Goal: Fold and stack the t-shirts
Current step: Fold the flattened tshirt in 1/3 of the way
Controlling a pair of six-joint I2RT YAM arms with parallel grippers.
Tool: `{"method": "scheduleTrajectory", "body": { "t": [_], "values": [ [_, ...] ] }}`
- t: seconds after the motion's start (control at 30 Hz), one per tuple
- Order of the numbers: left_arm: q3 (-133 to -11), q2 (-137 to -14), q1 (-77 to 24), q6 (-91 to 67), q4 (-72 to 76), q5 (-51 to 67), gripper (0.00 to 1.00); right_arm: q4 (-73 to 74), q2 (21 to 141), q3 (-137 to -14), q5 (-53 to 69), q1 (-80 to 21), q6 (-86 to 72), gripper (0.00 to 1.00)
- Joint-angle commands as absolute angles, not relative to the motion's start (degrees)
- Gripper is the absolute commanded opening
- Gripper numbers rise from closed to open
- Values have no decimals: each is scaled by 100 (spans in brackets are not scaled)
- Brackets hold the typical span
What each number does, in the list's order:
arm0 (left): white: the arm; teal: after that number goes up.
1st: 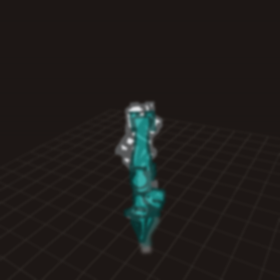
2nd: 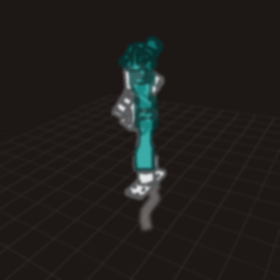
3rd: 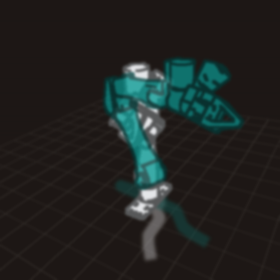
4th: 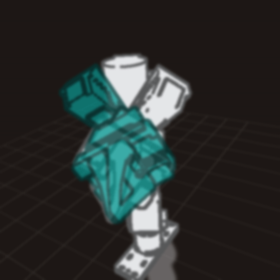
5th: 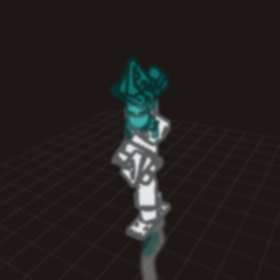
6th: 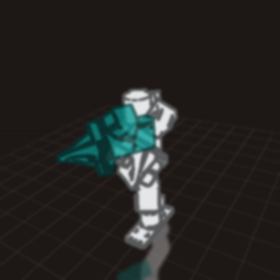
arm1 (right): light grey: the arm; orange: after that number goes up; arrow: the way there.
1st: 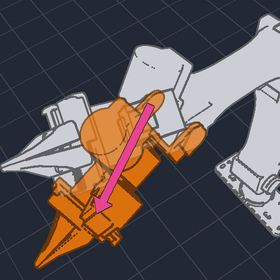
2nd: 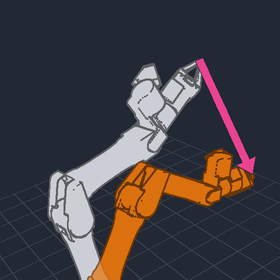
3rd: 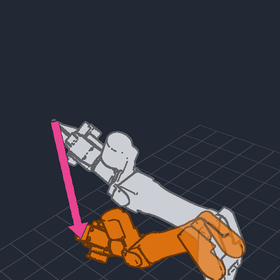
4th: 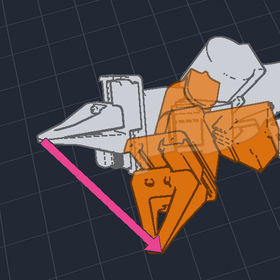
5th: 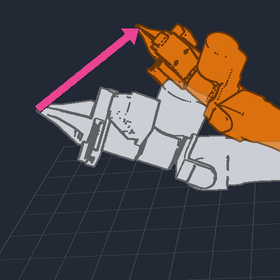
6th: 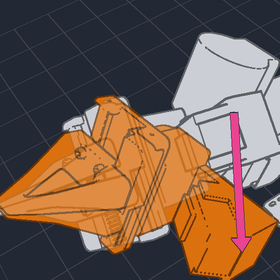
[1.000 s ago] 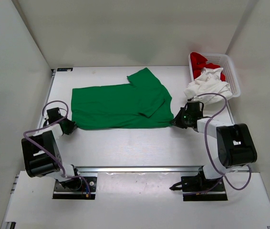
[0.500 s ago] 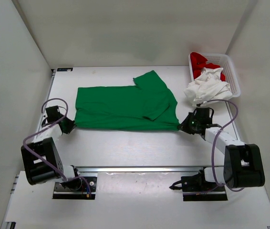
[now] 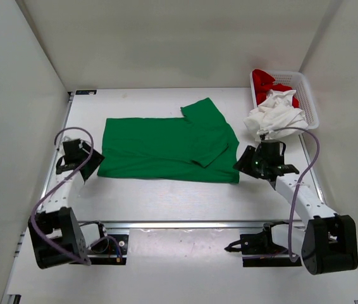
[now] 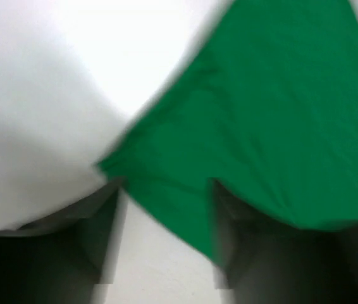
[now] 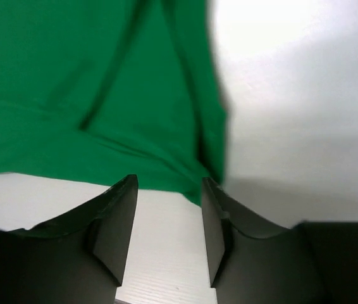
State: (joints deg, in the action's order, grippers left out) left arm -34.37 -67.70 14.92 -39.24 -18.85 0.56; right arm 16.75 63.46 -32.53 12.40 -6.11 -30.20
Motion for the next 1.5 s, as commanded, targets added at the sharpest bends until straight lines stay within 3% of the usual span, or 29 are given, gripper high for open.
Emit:
{"method": "scheduleTrajectory", "body": {
  "t": [0.0, 0.1, 0.2, 0.3, 0.53, 1.2, 1.47],
  "values": [
    [-4122, -6215, 336, -3560, -1662, -720, 55, 1460, 6301, -3832, 1081, -1080, -2795, 36],
    [-4297, -6405, -1120, -3673, -1266, -607, 29, 566, 6844, -3937, 1151, -1589, -2979, 0],
    [-4298, -6820, -1914, -3823, -1021, -308, 19, -165, 7530, -3894, 1520, -1810, -3426, 0],
    [-4062, -7346, -2616, -4068, -408, 147, 20, -737, 7997, -3911, 1381, -2012, -3621, 20],
    [-3419, -7664, -3076, -4157, 465, 615, 22, -1195, 8551, -3850, 1362, -1995, -3850, 28],
    [-2883, -7647, -2945, -4395, 1090, 1081, 23, -1530, 9720, -4201, 1239, -2127, -4245, 30],
    [-2839, -7383, -2830, -4351, 888, 993, 24, -1671, 9948, -4700, 1310, -2171, -4281, 20]
  ]
}}
